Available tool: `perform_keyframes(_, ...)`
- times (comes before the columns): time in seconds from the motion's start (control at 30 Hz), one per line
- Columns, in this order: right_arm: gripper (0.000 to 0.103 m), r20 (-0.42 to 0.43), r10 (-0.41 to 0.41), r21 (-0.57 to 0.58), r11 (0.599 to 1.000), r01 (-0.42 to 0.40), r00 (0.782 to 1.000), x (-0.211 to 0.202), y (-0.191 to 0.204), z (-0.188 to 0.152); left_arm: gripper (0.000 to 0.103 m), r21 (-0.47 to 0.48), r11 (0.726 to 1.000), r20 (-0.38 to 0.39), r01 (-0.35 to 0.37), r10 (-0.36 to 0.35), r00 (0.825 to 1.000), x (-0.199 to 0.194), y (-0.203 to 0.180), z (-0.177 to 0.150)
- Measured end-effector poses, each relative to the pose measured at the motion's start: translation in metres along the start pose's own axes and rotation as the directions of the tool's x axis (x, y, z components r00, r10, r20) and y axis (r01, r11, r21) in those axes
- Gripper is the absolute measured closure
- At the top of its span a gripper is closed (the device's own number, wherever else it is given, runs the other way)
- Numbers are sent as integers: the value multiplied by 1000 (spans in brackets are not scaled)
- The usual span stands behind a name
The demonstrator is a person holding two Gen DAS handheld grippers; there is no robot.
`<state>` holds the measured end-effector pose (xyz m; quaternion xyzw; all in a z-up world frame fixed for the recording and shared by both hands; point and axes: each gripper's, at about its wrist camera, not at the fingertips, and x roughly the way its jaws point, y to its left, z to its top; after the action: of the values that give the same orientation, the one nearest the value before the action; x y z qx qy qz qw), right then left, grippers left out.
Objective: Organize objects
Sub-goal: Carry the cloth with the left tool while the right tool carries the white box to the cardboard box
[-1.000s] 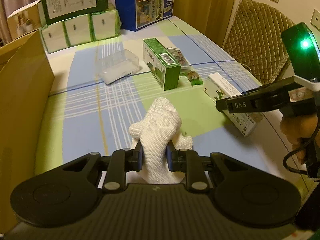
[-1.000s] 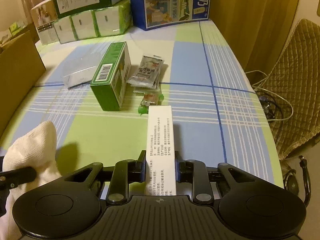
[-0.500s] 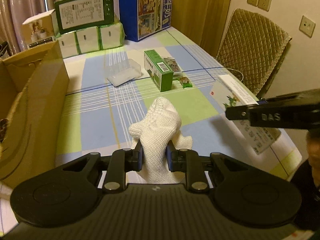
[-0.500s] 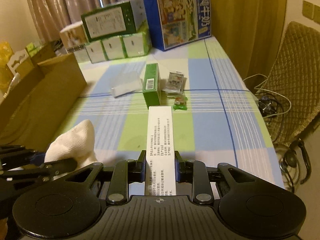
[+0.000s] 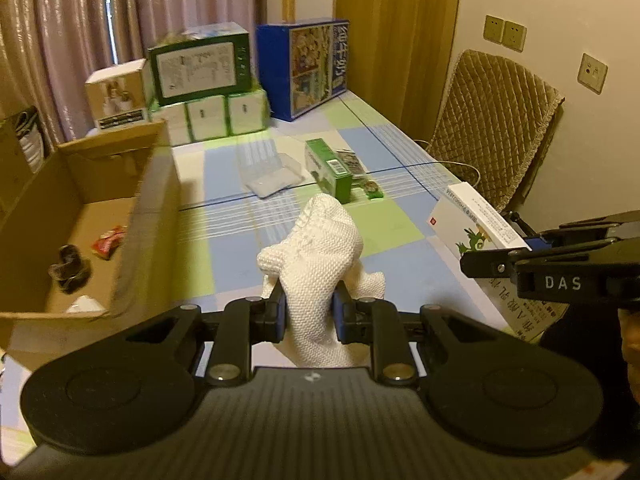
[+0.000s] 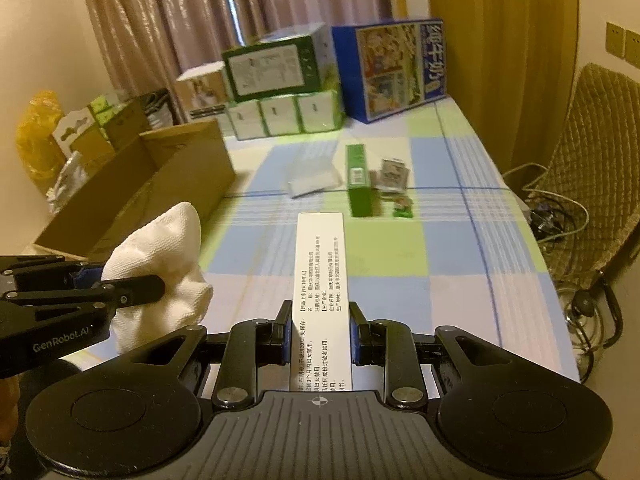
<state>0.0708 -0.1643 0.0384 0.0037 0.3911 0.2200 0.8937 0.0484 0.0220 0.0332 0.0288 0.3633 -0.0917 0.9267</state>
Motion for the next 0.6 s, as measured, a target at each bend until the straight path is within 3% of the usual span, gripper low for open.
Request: perform_keyframes(0.6, 80, 1, 157, -122, 980, -155, 988, 2, 86, 14, 85, -77, 987, 39, -140, 143, 989, -72, 76, -21)
